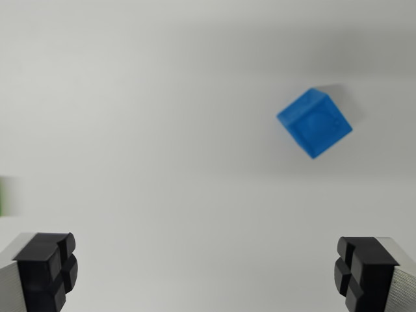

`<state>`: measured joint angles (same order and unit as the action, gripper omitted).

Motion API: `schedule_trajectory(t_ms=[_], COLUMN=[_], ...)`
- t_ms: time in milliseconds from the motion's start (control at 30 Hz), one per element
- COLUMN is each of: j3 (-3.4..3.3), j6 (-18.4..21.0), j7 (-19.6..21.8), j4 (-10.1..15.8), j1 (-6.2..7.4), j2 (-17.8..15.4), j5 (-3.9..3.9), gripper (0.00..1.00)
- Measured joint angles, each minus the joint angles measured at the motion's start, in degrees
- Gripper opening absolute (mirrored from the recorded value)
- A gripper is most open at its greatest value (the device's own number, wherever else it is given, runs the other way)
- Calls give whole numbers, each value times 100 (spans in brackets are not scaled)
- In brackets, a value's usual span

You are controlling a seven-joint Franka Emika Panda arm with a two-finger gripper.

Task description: Stack cube

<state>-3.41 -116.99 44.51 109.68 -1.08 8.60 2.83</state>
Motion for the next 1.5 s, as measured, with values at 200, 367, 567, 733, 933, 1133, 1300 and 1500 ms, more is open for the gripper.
schedule_trajectory(t_ms=[200, 367, 567, 733, 933, 1133, 1300, 1500], j3=[0, 0, 2, 7, 21, 37, 52, 77], j6=[0, 0, -2, -19, -79, -146, -236, -344], j7=[0, 0, 0, 16, 63, 128, 199, 296], j4=[0, 0, 3, 31, 108, 196, 308, 445], j1=[0, 0, 0, 11, 35, 66, 111, 162], j2=[0, 0, 1, 1, -3, -21, -45, -75], j5=[0, 0, 0, 0, 0, 0, 0, 0], gripper=[100, 100, 100, 100, 100, 100, 100, 100])
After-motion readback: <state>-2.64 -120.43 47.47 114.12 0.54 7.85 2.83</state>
